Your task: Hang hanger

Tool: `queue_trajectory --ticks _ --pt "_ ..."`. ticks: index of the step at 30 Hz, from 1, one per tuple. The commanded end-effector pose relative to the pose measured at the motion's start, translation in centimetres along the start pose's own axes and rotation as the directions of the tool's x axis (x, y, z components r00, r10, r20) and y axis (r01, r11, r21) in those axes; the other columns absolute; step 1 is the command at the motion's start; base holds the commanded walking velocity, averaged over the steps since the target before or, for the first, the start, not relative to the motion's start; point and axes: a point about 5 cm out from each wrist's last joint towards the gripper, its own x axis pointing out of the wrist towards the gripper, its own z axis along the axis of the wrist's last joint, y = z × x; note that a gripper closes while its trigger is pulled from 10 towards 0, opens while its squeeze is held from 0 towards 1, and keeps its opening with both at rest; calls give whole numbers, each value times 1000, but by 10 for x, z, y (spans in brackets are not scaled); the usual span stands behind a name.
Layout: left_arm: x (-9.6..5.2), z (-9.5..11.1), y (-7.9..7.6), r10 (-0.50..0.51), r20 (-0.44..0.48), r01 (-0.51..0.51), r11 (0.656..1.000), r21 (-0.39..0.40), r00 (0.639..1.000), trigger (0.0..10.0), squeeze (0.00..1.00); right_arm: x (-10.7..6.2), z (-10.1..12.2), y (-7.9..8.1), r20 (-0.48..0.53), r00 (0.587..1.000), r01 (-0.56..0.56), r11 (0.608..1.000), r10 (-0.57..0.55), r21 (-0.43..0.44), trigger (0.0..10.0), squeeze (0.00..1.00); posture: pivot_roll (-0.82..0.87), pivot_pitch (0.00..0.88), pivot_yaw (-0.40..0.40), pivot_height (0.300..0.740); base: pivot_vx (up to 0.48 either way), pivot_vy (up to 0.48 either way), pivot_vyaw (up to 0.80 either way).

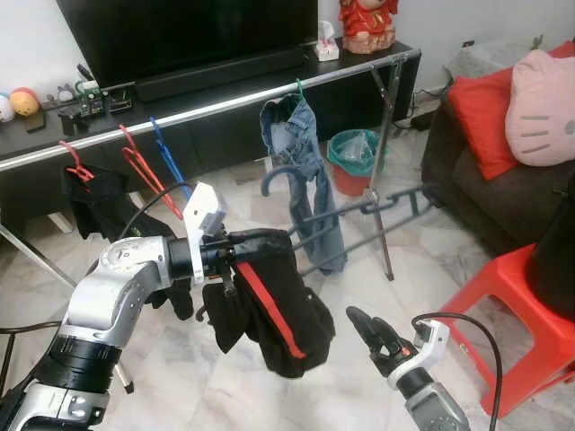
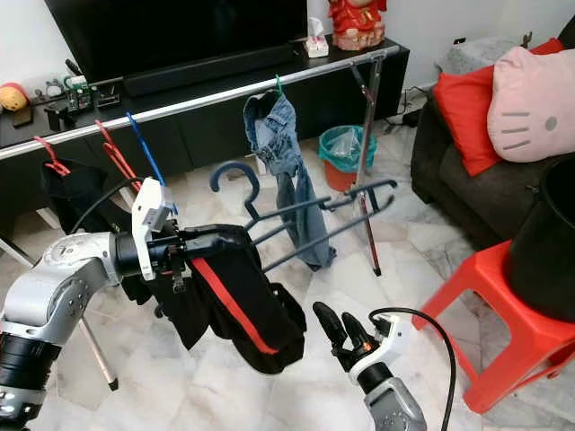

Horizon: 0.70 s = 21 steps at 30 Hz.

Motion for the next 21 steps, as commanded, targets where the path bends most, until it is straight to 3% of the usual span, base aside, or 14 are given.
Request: queue_trajectory --ticks 1,10,21 --pt "1 16 -4 -44 35 43 998 37 998 10000 0 0 -9 1 -56 998 -3 1000 3 12 10000 0 108 0 113 740 0 0 0" --pt "8 29 -6 -90 68 85 994 65 994 10000 0 -9 -24 -7 -206 977 51 999 -53 -18 10000 0 102 5 113 740 0 0 0" --pt "8 35 -15 -166 64 163 985 59 984 10000 0 -12 -22 -11 -207 976 62 997 -68 -35 10000 0 107 18 116 740 0 0 0"
